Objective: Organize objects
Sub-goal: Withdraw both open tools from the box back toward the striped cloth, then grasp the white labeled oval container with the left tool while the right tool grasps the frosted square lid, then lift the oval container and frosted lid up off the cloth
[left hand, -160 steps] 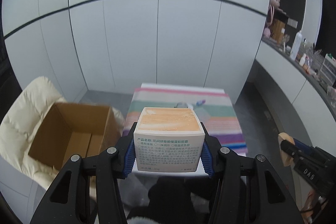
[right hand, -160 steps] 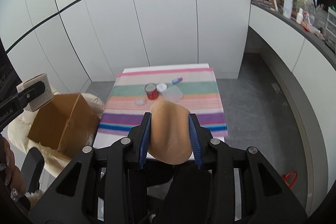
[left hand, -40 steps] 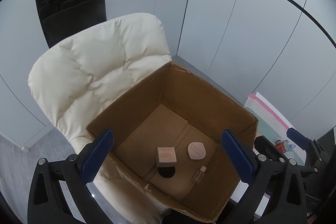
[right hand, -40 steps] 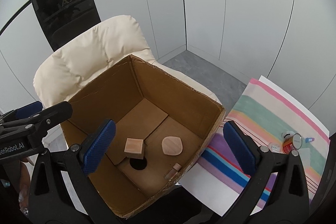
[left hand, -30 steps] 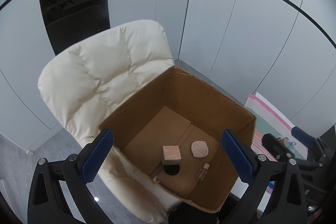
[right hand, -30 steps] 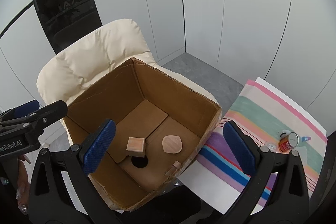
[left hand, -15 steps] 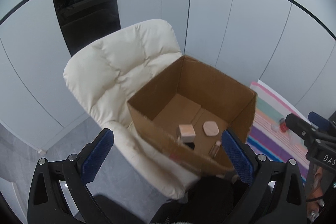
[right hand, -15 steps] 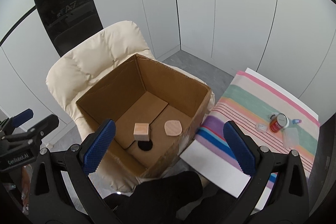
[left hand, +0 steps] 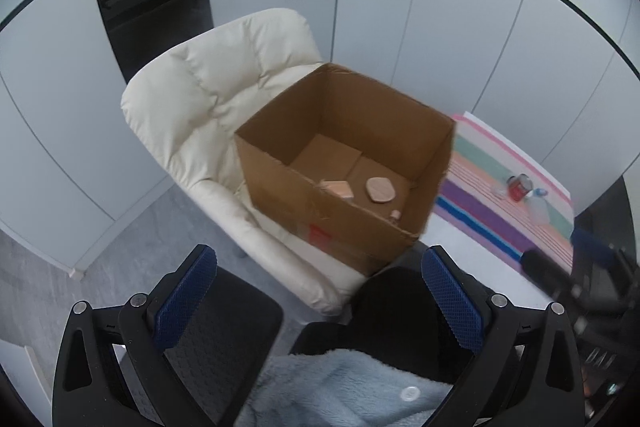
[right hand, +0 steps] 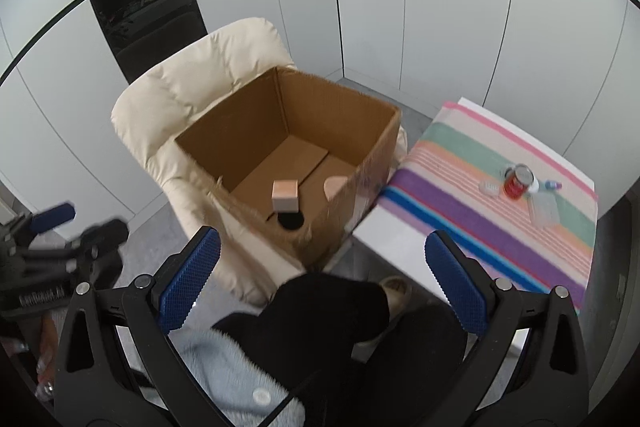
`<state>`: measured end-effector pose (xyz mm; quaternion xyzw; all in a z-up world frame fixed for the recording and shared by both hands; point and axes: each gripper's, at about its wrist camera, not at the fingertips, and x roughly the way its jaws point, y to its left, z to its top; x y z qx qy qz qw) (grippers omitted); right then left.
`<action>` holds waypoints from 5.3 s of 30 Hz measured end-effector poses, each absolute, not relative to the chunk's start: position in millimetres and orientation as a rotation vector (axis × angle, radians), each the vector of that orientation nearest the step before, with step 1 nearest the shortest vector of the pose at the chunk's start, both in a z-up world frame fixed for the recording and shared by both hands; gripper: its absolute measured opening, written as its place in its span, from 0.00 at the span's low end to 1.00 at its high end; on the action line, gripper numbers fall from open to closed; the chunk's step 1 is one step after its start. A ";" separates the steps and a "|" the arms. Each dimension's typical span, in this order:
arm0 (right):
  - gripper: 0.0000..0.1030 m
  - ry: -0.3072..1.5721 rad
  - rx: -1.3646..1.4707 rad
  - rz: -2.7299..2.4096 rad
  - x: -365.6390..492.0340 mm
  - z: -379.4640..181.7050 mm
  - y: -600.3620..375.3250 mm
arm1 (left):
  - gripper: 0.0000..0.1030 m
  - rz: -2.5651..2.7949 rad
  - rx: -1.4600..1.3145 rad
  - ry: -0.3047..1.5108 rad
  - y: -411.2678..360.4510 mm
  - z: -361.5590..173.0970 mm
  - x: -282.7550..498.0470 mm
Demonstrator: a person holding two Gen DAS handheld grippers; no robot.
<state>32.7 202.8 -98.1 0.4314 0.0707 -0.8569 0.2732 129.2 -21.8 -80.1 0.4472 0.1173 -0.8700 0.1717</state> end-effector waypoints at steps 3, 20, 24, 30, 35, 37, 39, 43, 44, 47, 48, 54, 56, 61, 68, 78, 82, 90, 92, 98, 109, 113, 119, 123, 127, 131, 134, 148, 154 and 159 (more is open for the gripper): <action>1.00 0.196 1.157 -2.310 42.8 -95.9 208.8 | 1.00 -2.492 1.268 0.326 -12.1 -75.3 130.0; 1.00 0.120 1.109 -2.431 58.4 -70.2 250.5 | 1.00 -2.610 1.303 0.296 26.4 -69.1 113.8; 1.00 0.095 1.127 -2.468 57.9 -71.8 267.0 | 1.00 -2.644 1.336 0.275 42.7 -72.4 105.0; 1.00 0.047 1.164 -2.539 55.9 -74.9 297.2 | 1.00 -2.706 1.392 0.224 74.4 -77.8 88.3; 1.00 -0.003 1.202 -2.605 57.1 -77.7 327.0 | 1.00 -2.761 1.440 0.193 104.2 -82.1 75.2; 1.00 -0.024 1.215 -2.632 58.8 -78.1 339.7 | 1.00 -2.788 1.459 0.182 118.1 -83.7 70.1; 1.00 -0.047 1.228 -2.661 61.2 -78.7 352.4 | 1.00 -2.808 1.477 0.173 129.0 -84.9 66.2; 1.00 -0.092 1.261 -2.715 64.9 -81.6 376.4 | 1.00 -2.844 1.529 0.149 151.6 -88.4 58.3; 1.00 -0.105 1.269 -2.728 65.9 -82.4 383.2 | 1.00 -2.850 1.537 0.142 156.5 -89.5 56.5; 1.00 -0.142 1.294 -2.766 67.2 -85.0 402.6 | 1.00 -2.865 1.556 0.121 167.8 -91.8 52.2; 1.00 -0.151 1.300 -2.772 66.8 -86.3 406.8 | 1.00 -2.868 1.562 0.116 171.2 -93.5 50.3; 1.00 -0.212 1.354 -2.801 59.2 -98.0 434.1 | 1.00 -2.862 1.518 0.036 183.2 -98.4 42.9; 1.00 -0.236 1.371 -2.804 54.0 -103.6 441.1 | 1.00 -2.867 1.526 0.046 185.0 -101.1 38.3; 1.00 -0.288 1.413 -2.802 37.9 -118.1 457.9 | 1.00 -2.849 1.539 0.061 189.0 -111.3 22.4; 1.00 -0.317 1.466 -2.800 14.1 -140.0 474.9 | 1.00 -2.821 1.572 0.073 197.1 -132.0 -12.5; 1.00 -0.286 1.520 -2.802 -35.3 -173.0 495.4 | 1.00 -2.816 1.599 0.028 227.8 -159.6 -64.5; 1.00 -0.270 1.544 -2.807 -59.3 -188.5 505.3 | 1.00 -2.809 1.606 0.044 237.9 -174.3 -90.1; 1.00 -0.215 1.541 -2.795 -117.4 -226.2 522.3 | 1.00 -2.807 1.582 0.011 260.4 -217.1 -152.0; 1.00 -0.215 1.542 -2.785 -135.1 -239.1 526.1 | 1.00 -2.797 1.570 -0.002 263.8 -231.5 -168.7; 1.00 -0.197 1.528 -2.759 -192.5 -286.3 535.1 | 1.00 -2.770 1.629 -0.014 276.8 -287.1 -220.5; 1.00 -0.082 1.458 -2.704 -286.8 -368.0 535.2 | 0.99 -2.639 1.799 0.299 300.5 -378.1 -302.0; 1.00 -0.033 1.456 -2.683 -310.0 -385.0 529.6 | 0.87 -2.588 1.792 0.290 305.6 -404.1 -322.7; 0.83 0.055 1.522 -2.629 -333.7 -408.5 514.7 | 0.57 -2.685 1.716 0.156 328.8 -400.2 -328.9; 0.83 0.028 1.540 -2.663 -331.0 -402.4 514.0 | 0.57 -2.674 1.706 0.141 327.6 -399.3 -324.2; 0.83 0.011 1.520 -2.690 -324.4 -386.4 515.2 | 0.57 -2.674 1.698 0.138 320.9 -386.2 -318.2; 0.83 0.001 1.515 -2.711 -319.6 -370.5 516.3 | 0.57 -2.691 1.668 0.108 321.4 -369.6 -316.1; 0.83 -0.015 1.510 -2.728 -314.6 -356.2 519.9 | 0.57 -2.710 1.649 0.109 322.0 -356.1 -314.4; 0.83 -0.075 1.375 -2.856 -287.9 -234.7 531.9 | 0.57 -2.907 1.421 0.099 342.0 -201.6 -300.4; 0.83 -0.131 1.278 -2.897 -259.6 -150.0 538.4 | 0.57 -2.991 1.304 0.051 341.8 -118.4 -278.8; 0.83 -0.116 1.204 -2.947 -234.8 -88.4 537.7 | 0.57 -3.030 1.255 -0.008 342.3 -69.3 -257.1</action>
